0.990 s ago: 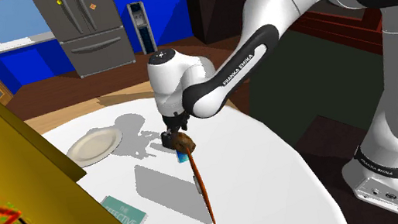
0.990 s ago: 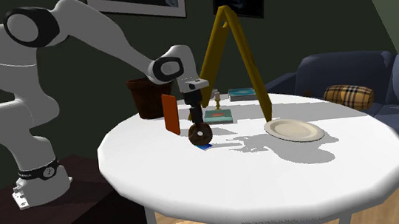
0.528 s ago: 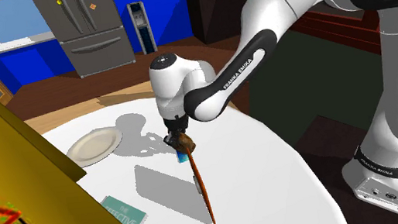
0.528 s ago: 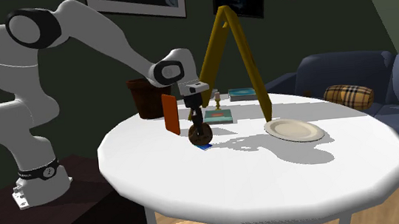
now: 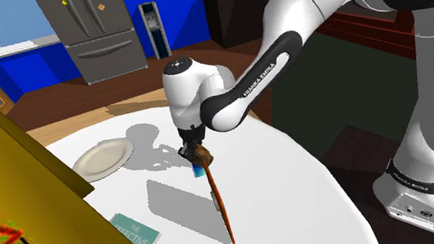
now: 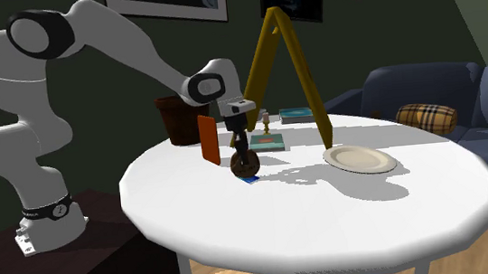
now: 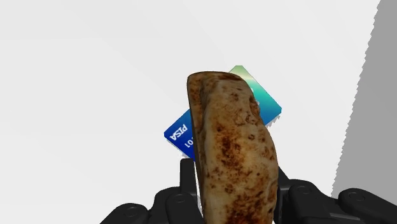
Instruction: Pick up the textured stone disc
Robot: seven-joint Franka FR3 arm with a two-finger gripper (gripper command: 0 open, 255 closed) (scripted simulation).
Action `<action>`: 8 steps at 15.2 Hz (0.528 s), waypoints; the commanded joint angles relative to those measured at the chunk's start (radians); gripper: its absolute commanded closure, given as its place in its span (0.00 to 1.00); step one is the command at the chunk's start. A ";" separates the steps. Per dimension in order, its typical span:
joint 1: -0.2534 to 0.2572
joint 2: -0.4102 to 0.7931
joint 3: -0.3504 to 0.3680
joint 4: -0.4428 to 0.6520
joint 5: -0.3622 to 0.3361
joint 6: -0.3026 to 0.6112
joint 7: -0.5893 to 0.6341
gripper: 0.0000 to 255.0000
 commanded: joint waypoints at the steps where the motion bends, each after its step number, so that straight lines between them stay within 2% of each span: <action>1: -0.004 -0.013 0.005 0.005 0.012 -0.015 -0.009 1.00; 8: -0.017 -0.063 0.025 0.037 0.059 -0.088 -0.048 1.00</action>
